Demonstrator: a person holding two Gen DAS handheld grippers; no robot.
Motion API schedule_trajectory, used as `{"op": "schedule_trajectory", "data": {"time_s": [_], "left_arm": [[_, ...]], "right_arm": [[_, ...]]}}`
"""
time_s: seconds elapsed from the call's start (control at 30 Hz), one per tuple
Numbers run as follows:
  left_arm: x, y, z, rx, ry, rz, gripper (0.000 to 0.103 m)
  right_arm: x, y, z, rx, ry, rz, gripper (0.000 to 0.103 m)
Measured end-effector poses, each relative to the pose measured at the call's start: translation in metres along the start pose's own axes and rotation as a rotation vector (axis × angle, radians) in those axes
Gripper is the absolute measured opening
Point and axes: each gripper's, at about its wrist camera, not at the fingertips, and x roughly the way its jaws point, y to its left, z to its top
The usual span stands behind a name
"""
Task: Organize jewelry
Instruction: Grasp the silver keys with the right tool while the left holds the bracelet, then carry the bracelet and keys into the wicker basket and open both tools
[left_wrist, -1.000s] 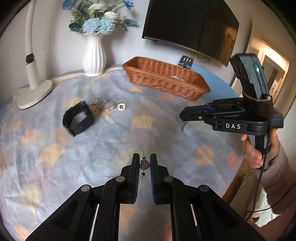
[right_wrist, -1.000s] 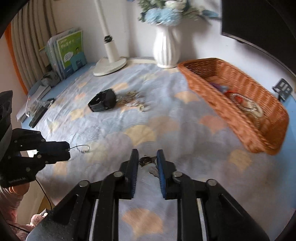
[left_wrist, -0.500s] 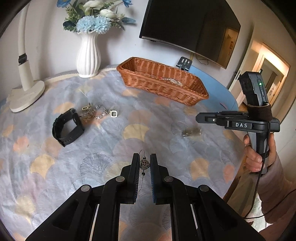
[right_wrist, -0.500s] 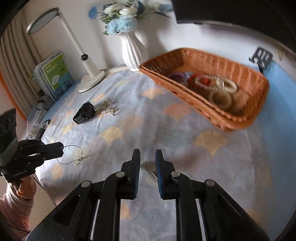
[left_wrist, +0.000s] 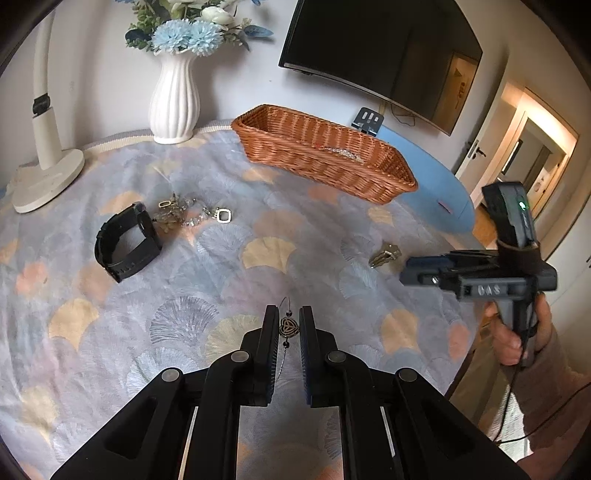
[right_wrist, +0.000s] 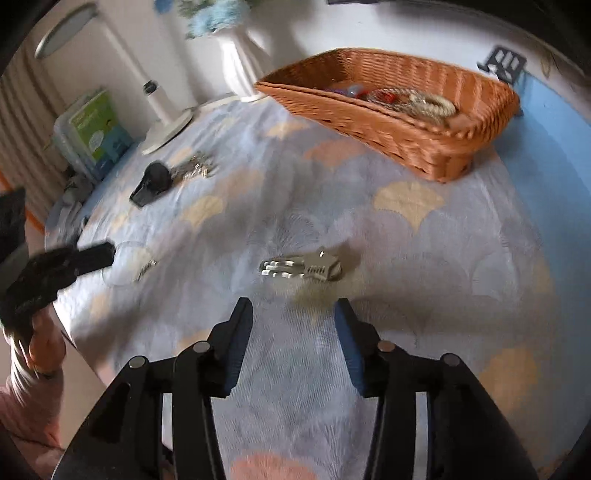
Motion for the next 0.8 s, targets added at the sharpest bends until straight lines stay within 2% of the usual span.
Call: {"op": "schedule_trajectory", "data": {"time_s": [0.17, 0.33, 0.53, 0.57, 0.6, 0.63, 0.67, 0.8], "left_arm": [[-0.002, -0.002, -0.001, 0.01, -0.004, 0.004, 0.011], [-0.001, 0.001, -0.002, -0.002, -0.006, 0.012, 0.011], [0.0, 0.006, -0.001, -0.025, -0.017, 0.004, 0.011], [-0.001, 0.007, 0.0, -0.027, -0.018, 0.004, 0.011], [-0.001, 0.007, 0.0, -0.028, -0.017, 0.005, 0.011], [-0.001, 0.007, 0.002, -0.028, -0.016, 0.006, 0.011], [-0.001, 0.007, 0.003, -0.026, -0.016, 0.007, 0.011], [-0.008, 0.005, 0.016, -0.005, -0.032, 0.003, 0.011]], "right_arm": [[0.018, 0.003, 0.021, 0.036, -0.015, 0.016, 0.05], [0.03, 0.023, 0.026, -0.022, -0.044, -0.074, 0.05], [0.045, 0.041, 0.038, -0.027, -0.02, -0.188, 0.052], [0.049, 0.048, 0.04, -0.046, -0.018, -0.237, 0.05], [0.052, 0.053, 0.04, -0.07, -0.018, -0.279, 0.04], [0.053, 0.057, 0.04, -0.094, -0.019, -0.3, 0.03], [0.053, 0.059, 0.039, -0.104, -0.017, -0.288, 0.025], [0.046, 0.067, 0.038, -0.15, -0.007, -0.286, 0.025]]}}
